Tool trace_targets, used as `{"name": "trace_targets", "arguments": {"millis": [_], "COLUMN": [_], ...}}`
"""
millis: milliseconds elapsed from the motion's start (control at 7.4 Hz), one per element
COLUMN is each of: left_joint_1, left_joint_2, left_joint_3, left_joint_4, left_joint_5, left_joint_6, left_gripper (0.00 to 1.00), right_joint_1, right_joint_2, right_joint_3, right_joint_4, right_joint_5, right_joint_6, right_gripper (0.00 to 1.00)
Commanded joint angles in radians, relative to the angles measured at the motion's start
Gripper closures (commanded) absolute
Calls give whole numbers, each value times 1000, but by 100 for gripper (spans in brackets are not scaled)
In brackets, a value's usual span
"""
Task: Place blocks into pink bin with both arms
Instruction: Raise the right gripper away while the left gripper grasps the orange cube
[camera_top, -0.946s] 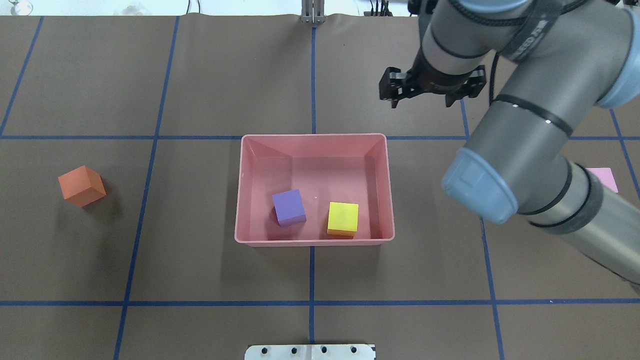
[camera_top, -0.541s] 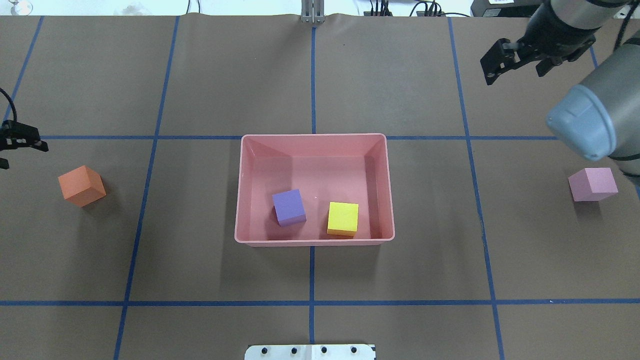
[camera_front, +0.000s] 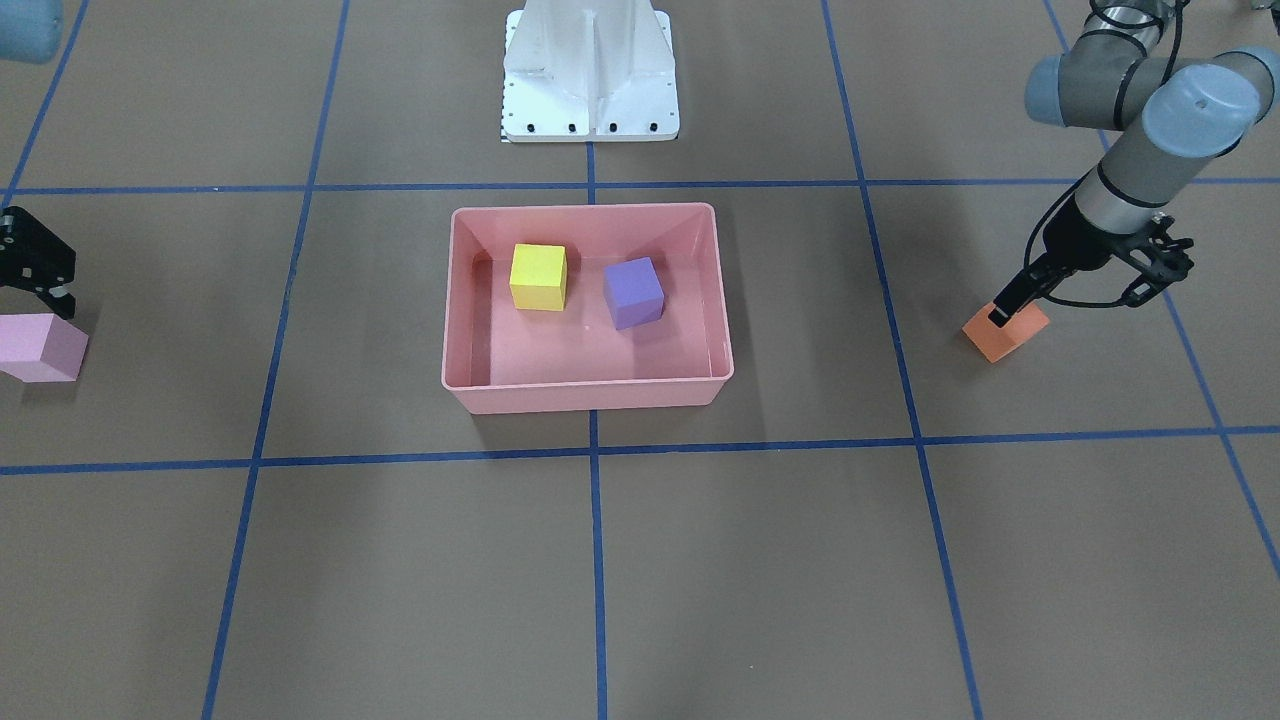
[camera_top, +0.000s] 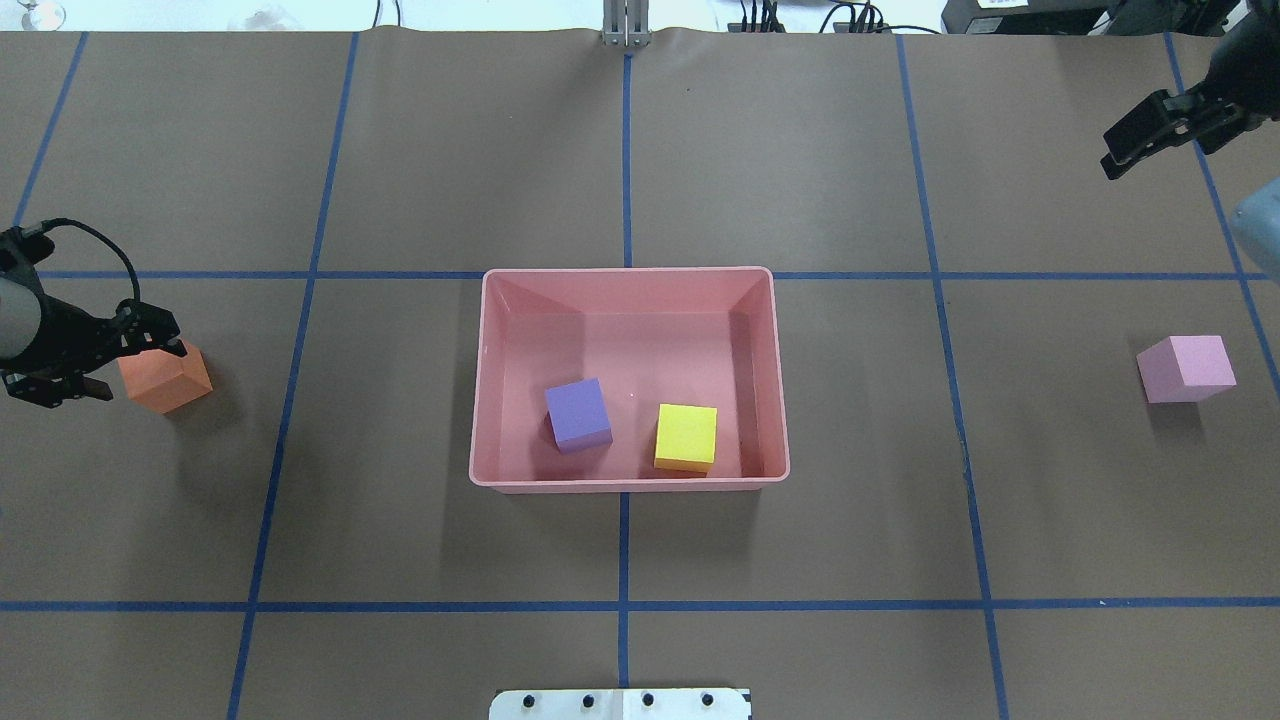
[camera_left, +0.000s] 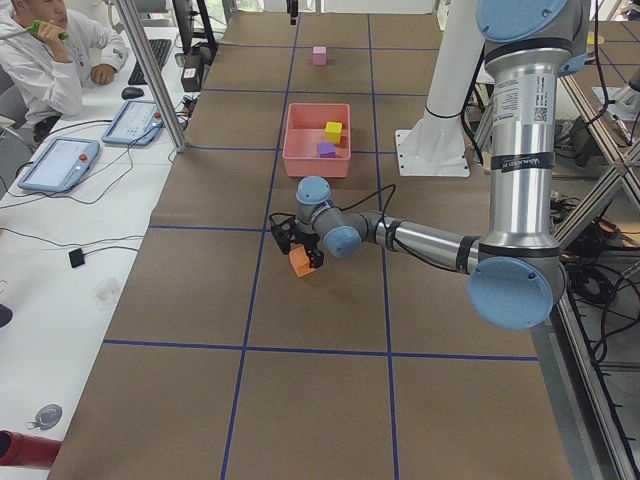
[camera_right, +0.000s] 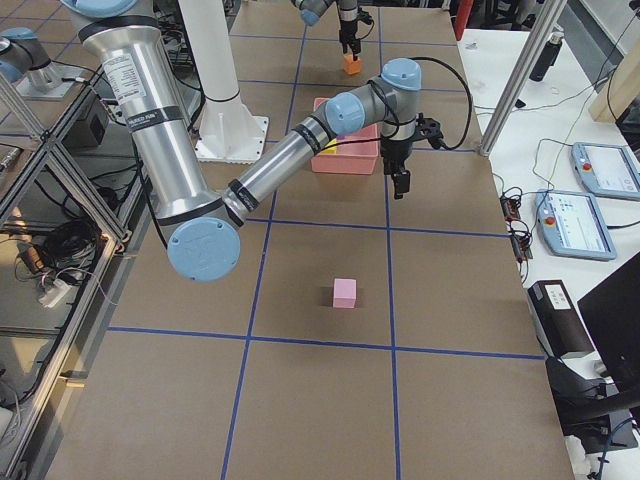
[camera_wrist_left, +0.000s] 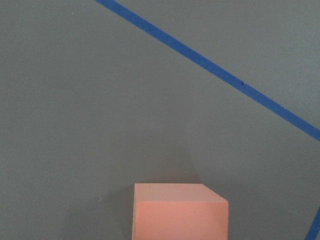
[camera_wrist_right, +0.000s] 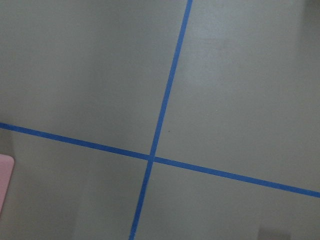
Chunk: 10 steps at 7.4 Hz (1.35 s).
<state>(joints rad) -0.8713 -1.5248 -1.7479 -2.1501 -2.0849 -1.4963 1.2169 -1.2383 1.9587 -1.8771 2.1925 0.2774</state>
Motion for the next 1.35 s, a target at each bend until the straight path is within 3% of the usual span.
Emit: {"name": "trace_targets", "arguments": {"millis": [0,135,270,405,541,811,946,1216], "left_joint_1": [38,60,64,67,67,66,67,138], "left_joint_2": [-17,-29,-32,-31,-32,-60,-148,-471], "left_joint_3": [13,30,31,31,27,-31,-97,-171], "left_joint_4": [16,24,24,25,25,77,234,654], "left_joint_5": [35,46,55,71,71,62,62,63], "left_joint_6": [-5,-4,-4,10,63,79,85,111], "left_gripper": [0,0,12,64,84,89,89,89], "right_joint_1": [7,7,7,7,7,10,19,38], "right_joint_2": [-9,-10,-18,-29,-30,-77,-149,-283], "right_joint_3": [-6,-7,-8,-8,-8,-8,-8,-11], "right_joint_4": [1,1,3,3,3,42,129,266], "right_joint_5": [1,1,1,0,0,0,0,3], "right_joint_6": [-14,-15,-15,-18,-18,-38,-52,-63], "right_gripper": [0,0,0,0,0,0,0,0]}}
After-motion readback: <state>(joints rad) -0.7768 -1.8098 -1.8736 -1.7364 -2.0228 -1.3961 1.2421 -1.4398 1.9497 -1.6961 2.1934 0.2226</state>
